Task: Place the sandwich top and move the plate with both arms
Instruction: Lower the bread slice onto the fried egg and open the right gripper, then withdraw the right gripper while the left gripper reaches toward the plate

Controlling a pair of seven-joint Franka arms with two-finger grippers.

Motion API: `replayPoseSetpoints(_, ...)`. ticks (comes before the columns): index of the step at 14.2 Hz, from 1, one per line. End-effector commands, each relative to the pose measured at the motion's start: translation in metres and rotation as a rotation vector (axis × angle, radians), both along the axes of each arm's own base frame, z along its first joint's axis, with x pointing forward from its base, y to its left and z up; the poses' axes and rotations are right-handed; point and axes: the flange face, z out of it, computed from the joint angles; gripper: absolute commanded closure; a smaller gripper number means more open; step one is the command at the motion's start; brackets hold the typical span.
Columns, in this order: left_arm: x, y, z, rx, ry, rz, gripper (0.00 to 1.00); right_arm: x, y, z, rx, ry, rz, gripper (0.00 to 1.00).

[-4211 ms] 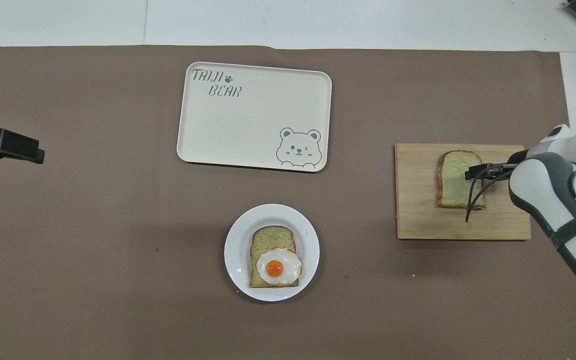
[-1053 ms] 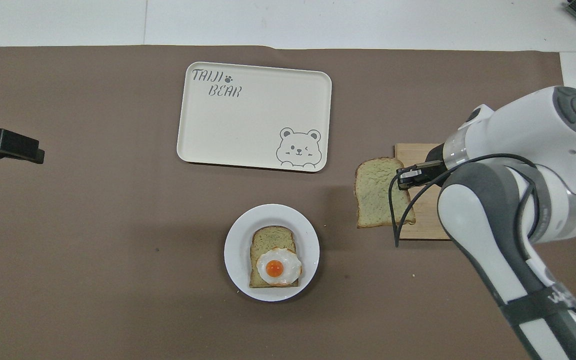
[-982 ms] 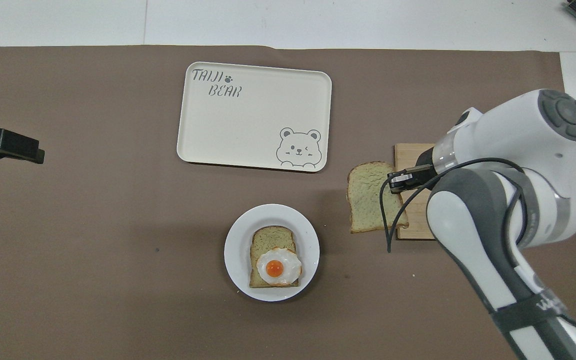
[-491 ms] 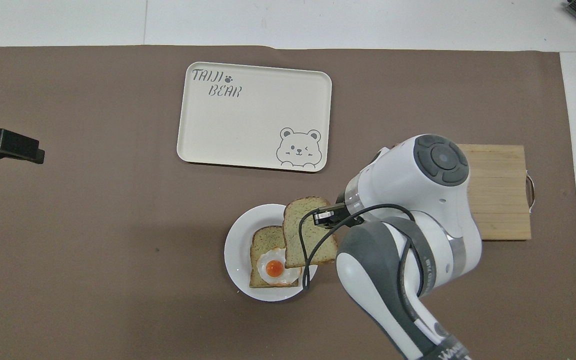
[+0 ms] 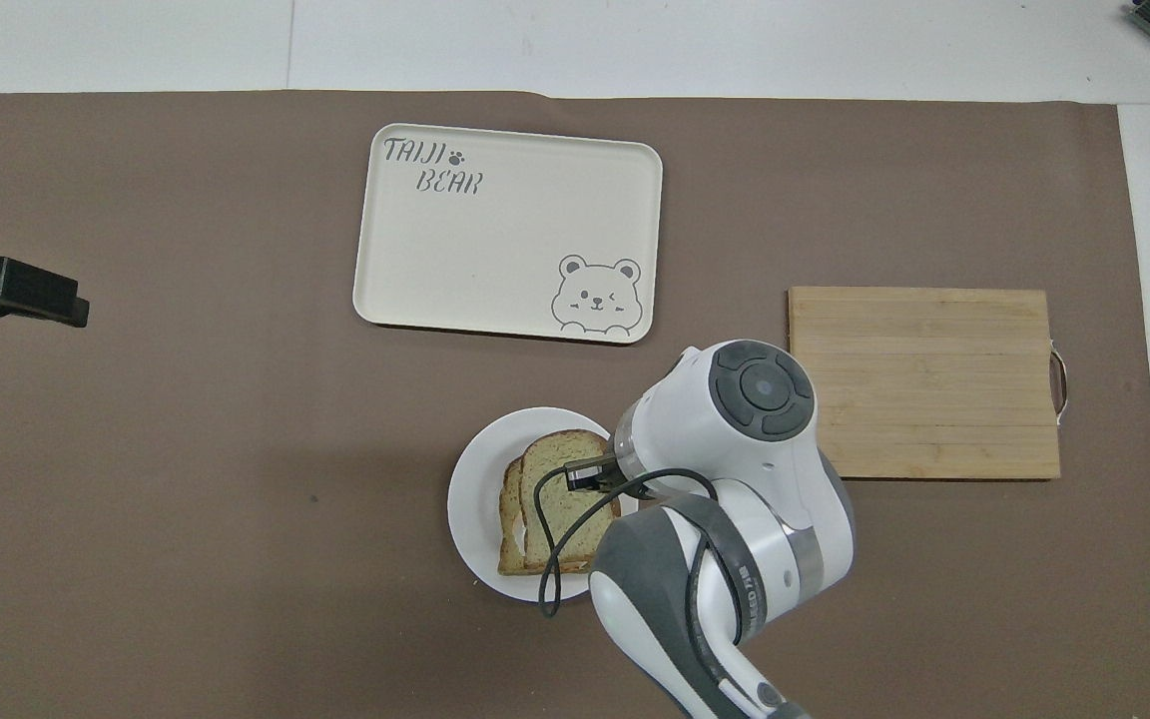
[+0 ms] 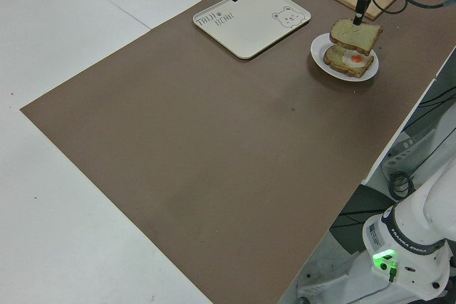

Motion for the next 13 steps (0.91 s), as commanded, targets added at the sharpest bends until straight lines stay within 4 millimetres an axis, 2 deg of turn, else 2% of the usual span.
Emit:
replayPoseSetpoints(1,-0.004,0.002,0.003,0.009,-0.007,-0.006,0.0,-0.003,0.013,-0.026,0.046,0.026,-0.097,1.0)
replayPoseSetpoints(2,-0.003,0.002,0.002,0.01,-0.005,-0.006,0.0,-0.008,0.023,-0.037,0.043,0.02,-0.091,1.0)
replayPoseSetpoints(3,-0.003,0.002,0.002,0.01,-0.005,-0.006,0.0,-0.007,0.024,-0.042,0.041,0.014,-0.096,1.0)
replayPoseSetpoints(7,-0.003,0.002,0.002,0.01,-0.005,-0.006,0.0,-0.006,0.023,-0.045,0.039,0.015,-0.094,1.0)
replayPoseSetpoints(9,-0.004,0.002,0.003,0.009,-0.007,-0.006,0.0,-0.007,0.022,-0.046,0.035,0.022,-0.09,0.4)
replayPoseSetpoints(10,-0.003,0.002,0.002,0.01,-0.005,-0.006,0.0,-0.005,0.021,-0.046,0.027,0.013,-0.082,0.0)
replayPoseSetpoints(13,-0.003,0.002,0.002,0.01,-0.005,-0.006,0.0,0.009,0.012,-0.044,-0.005,-0.025,-0.067,0.0)
